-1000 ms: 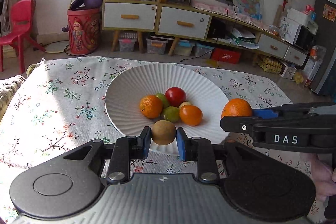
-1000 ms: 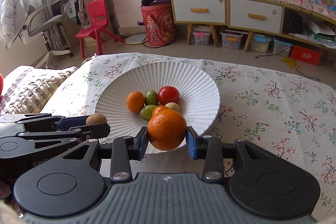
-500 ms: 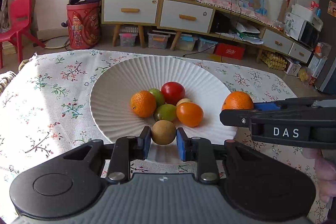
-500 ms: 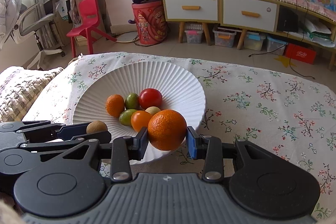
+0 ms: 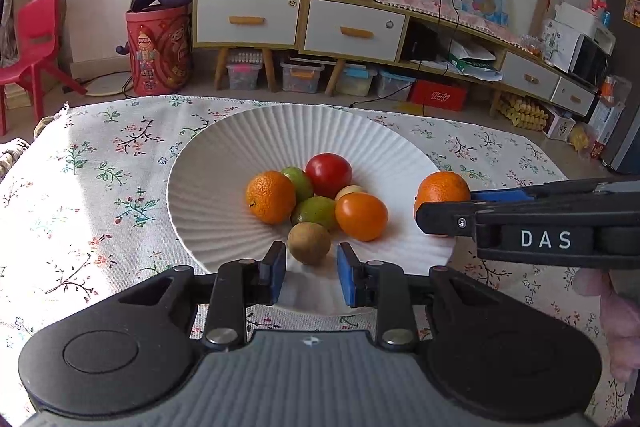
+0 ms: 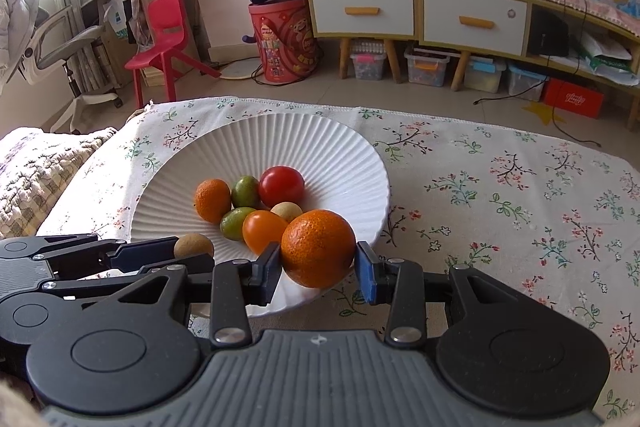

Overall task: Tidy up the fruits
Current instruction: 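Open the left tool onto the plate while the right tool releases the orange there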

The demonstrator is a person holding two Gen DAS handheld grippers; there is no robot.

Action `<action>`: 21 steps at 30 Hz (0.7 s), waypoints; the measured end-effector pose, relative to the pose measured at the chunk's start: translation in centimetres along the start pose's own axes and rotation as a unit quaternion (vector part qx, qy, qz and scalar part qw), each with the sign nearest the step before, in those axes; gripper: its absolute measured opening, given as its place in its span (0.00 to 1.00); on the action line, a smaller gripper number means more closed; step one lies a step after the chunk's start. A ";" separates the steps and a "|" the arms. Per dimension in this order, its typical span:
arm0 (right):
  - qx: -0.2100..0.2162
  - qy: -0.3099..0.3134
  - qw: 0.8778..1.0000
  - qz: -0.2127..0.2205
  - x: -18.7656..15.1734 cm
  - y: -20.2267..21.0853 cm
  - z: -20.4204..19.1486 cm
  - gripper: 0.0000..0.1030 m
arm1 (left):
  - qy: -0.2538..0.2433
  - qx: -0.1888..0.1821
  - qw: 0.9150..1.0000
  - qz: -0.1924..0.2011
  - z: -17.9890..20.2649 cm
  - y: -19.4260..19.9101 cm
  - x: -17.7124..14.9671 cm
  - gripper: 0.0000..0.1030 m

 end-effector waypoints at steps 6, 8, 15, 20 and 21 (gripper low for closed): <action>0.005 -0.003 1.000 0.009 0.2 0.8 -0.1 0.51 | 0.005 0.005 1.000 0.005 -0.4 0.7 0.1 0.30; 0.005 -0.003 1.000 0.011 0.3 1.0 -0.1 0.53 | 0.005 0.005 1.000 0.008 -0.6 1.0 0.1 0.33; 0.003 0.000 1.000 0.020 0.2 1.8 -0.3 0.62 | 0.013 0.012 1.000 0.017 -1.4 2.4 0.3 0.47; -0.004 -0.003 1.000 0.026 0.2 2.2 -0.2 0.69 | 0.018 0.021 1.000 0.014 -2.0 3.3 0.1 0.56; -0.005 -0.004 1.000 0.027 0.2 2.3 -0.2 0.71 | 0.020 0.022 0.999 0.013 -2.1 3.4 0.0 0.60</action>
Point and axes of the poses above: each gripper's, at about its wrist camera, not at the fingertips, and y roughly against the way its jaws point, z to its right, x to its top, the point moved 8 cm from there along -y, roughly the way its jaws point, and after that the axes turned 6 degrees about x, right-handed, at the moved point
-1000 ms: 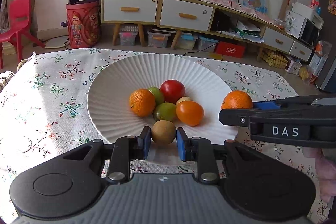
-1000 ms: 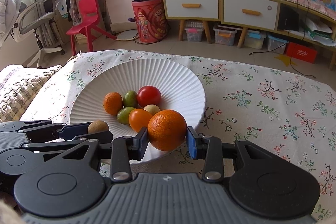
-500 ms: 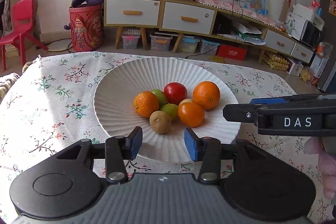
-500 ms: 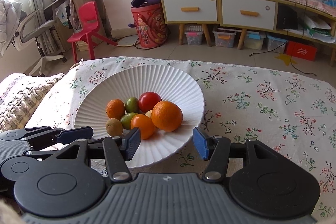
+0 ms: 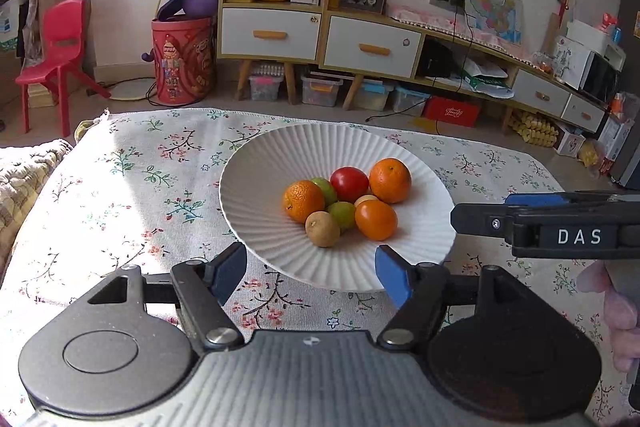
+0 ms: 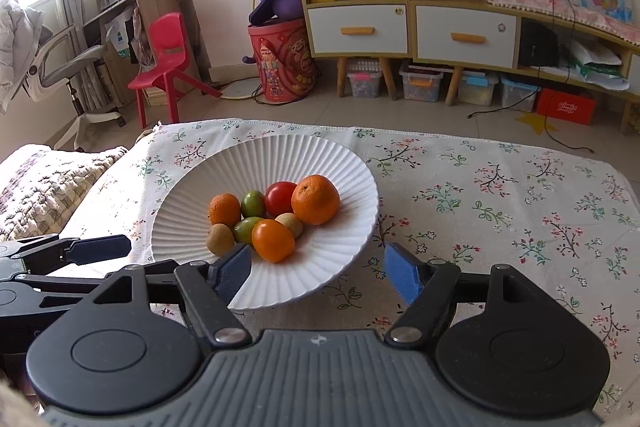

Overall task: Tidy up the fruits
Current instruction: 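Open the left tool onto the plate while the right tool releases the orange there, then withdraw both open tools away from the plate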

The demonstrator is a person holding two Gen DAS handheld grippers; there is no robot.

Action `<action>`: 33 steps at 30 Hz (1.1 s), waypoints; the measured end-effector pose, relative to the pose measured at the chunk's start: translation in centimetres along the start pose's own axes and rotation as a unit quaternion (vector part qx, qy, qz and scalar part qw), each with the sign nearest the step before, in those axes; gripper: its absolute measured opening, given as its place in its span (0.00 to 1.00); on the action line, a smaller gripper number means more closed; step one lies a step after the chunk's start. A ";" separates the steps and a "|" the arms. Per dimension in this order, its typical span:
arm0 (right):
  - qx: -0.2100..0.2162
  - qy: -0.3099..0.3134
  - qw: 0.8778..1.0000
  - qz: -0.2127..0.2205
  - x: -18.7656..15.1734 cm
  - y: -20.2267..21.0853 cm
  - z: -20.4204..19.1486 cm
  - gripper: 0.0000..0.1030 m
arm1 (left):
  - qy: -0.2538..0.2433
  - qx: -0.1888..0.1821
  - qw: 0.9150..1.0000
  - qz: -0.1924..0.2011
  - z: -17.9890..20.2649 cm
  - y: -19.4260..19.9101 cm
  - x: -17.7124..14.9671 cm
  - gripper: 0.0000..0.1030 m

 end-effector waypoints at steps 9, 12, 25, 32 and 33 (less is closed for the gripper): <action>-0.014 -0.003 1.000 0.011 -0.6 2.0 0.0 0.89 | 0.006 0.031 0.999 -0.007 -1.0 1.8 -0.7 0.80; -0.019 -0.001 1.000 0.007 -1.1 2.5 -0.1 0.91 | -0.003 0.046 0.999 -0.011 -1.0 2.5 -1.1 0.85; -0.068 0.021 0.997 -0.023 -3.1 3.7 -1.3 0.98 | -0.022 0.086 0.995 -0.040 -1.1 4.8 -2.7 0.88; -0.079 0.047 0.995 -0.024 -3.2 3.4 -2.4 0.99 | -0.015 0.120 0.991 -0.062 -2.3 4.4 -3.4 0.88; -0.082 0.047 0.995 -0.025 -3.3 3.3 -2.4 0.99 | -0.012 0.120 0.991 -0.065 -2.5 4.4 -3.5 0.88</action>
Point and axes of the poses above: each gripper's, at about its wrist camera, not at the fingertips, and y roughly against the way its jaws point, z to its right, x to its top, the point moved 8 cm from there along -y, roughly the way its jaws point, and after that the axes turned 6 degrees about x, right-handed, at the moved point
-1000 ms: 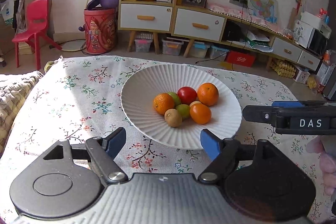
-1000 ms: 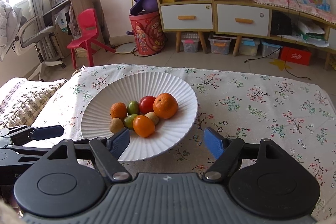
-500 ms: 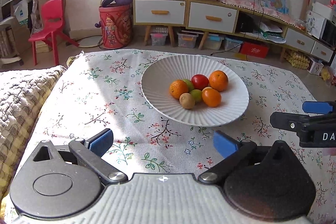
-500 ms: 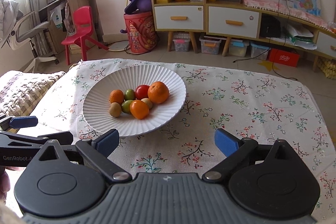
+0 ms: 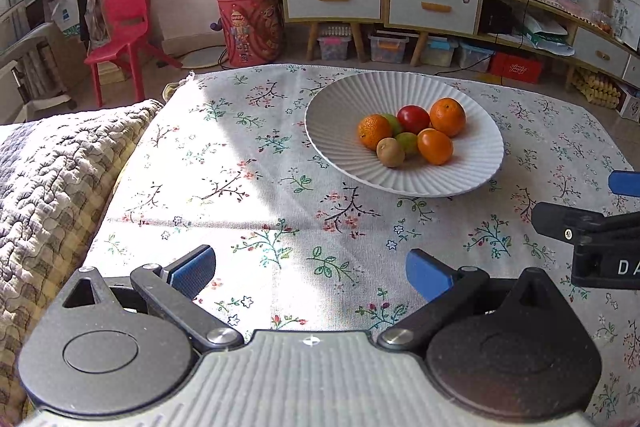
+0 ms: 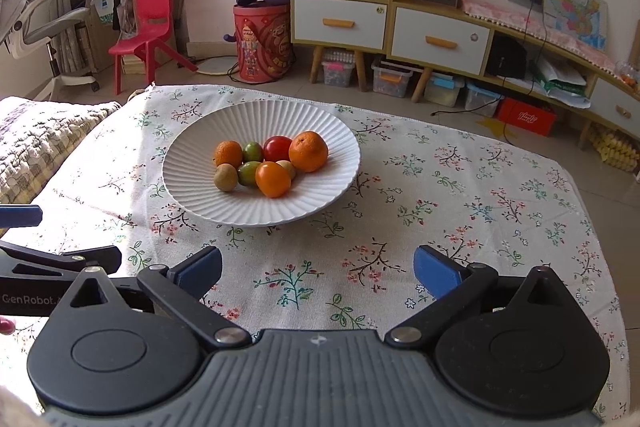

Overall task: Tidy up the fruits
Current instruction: 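Withdraw both open tools away from the plate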

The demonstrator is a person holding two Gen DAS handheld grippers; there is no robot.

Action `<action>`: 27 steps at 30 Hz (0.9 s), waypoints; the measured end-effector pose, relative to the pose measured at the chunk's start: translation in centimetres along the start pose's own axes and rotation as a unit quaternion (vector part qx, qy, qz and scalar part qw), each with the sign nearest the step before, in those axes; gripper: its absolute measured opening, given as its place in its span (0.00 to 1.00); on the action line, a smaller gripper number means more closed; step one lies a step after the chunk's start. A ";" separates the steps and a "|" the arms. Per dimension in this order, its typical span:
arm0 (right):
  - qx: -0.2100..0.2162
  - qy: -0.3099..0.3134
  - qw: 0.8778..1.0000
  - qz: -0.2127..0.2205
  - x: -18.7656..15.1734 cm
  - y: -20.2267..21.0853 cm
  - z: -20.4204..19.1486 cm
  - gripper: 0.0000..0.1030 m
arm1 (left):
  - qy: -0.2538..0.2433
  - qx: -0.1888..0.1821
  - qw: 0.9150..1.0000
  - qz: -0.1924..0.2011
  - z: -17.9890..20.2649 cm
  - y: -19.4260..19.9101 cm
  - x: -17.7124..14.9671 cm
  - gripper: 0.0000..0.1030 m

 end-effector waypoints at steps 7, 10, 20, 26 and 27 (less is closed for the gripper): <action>0.001 -0.008 1.000 -0.014 -0.6 -0.3 -0.2 0.99 | 0.000 0.002 1.000 0.001 -0.1 0.4 0.0 0.88; 0.003 -0.005 1.000 -0.016 -0.8 -0.2 -0.5 0.99 | -0.002 0.002 1.000 0.002 0.0 0.5 -0.1 0.88; 0.002 -0.006 1.000 -0.018 -0.8 -0.2 -0.6 0.99 | -0.007 0.000 1.000 -0.001 0.3 0.4 -0.1 0.88; 0.002 -0.002 1.000 -0.018 -0.8 -0.1 -0.8 0.99 | -0.007 0.002 1.000 -0.001 0.2 0.4 -0.2 0.88; 0.002 -0.002 1.000 -0.018 -0.8 -0.1 -0.8 0.99 | -0.007 0.002 1.000 -0.001 0.2 0.4 -0.2 0.88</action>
Point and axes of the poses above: each gripper's, at about its wrist camera, not at the fingertips, and y roughly against the way its jaws point, z to its right, x to its top, the point moved 8 cm from there along -y, roughly the way its jaws point, and after that the axes turned 6 degrees about x, right-handed, at the moved point
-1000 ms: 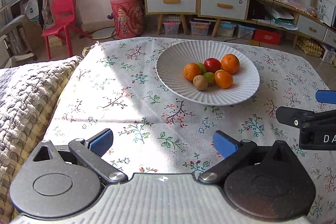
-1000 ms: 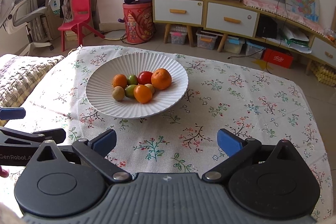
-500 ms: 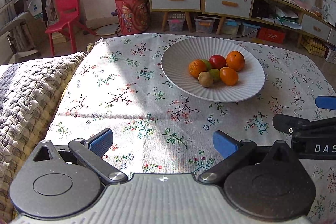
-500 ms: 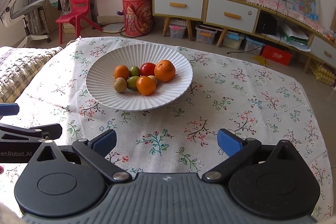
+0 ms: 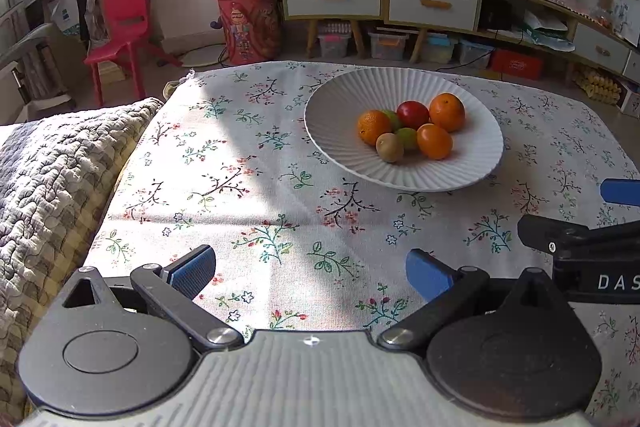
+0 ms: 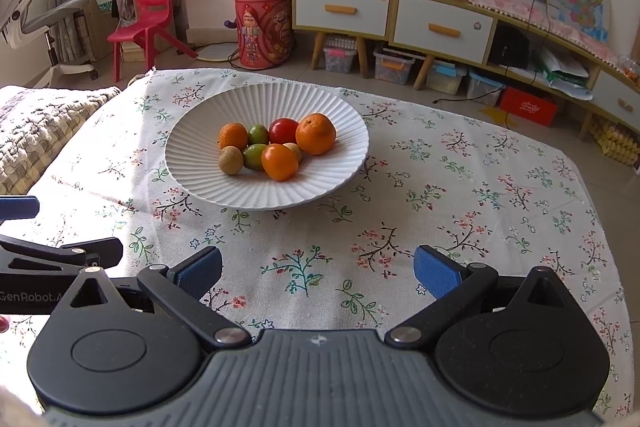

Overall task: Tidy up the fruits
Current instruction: 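Withdraw both open tools away from the plate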

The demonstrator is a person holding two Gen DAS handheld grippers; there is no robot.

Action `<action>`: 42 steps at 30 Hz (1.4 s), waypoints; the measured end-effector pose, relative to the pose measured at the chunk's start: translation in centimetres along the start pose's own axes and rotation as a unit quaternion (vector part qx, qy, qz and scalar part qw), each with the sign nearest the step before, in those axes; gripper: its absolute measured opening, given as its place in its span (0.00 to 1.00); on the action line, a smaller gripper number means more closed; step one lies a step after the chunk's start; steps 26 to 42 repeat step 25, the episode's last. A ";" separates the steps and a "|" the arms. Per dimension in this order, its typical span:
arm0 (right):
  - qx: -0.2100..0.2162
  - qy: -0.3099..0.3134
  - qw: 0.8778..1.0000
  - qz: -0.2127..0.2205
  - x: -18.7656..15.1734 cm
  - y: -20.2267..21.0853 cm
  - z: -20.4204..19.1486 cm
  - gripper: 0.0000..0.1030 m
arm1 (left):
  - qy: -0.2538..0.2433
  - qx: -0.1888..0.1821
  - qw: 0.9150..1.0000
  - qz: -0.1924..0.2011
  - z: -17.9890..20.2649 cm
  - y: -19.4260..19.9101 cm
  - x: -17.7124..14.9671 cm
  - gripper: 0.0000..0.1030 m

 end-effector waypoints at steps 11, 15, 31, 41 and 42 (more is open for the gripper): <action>-0.001 0.000 1.000 -0.001 0.0 -0.1 0.0 0.99 | -0.001 0.001 1.000 0.001 0.0 0.1 0.0 0.88; -0.002 0.000 1.000 -0.001 0.0 -0.1 0.0 0.99 | -0.001 0.000 1.000 0.001 0.0 0.1 0.0 0.88; -0.003 0.000 1.000 0.000 0.0 0.0 0.1 0.99 | 0.000 -0.004 1.000 -0.002 0.2 0.1 -0.2 0.88; -0.003 0.000 1.000 0.000 0.0 0.0 0.1 0.99 | 0.000 -0.004 1.000 -0.002 0.2 0.1 -0.2 0.88; -0.003 0.000 1.000 0.000 0.0 0.0 0.1 0.99 | 0.000 -0.004 1.000 -0.002 0.2 0.1 -0.2 0.88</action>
Point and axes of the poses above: each gripper's, at about its wrist camera, not at the fingertips, and y roughly against the way its jaws point, z to its right, x to its top, the point moved 8 cm from there along -y, roughly the way its jaws point, and after that the axes turned 6 degrees about x, right-handed, at the moved point
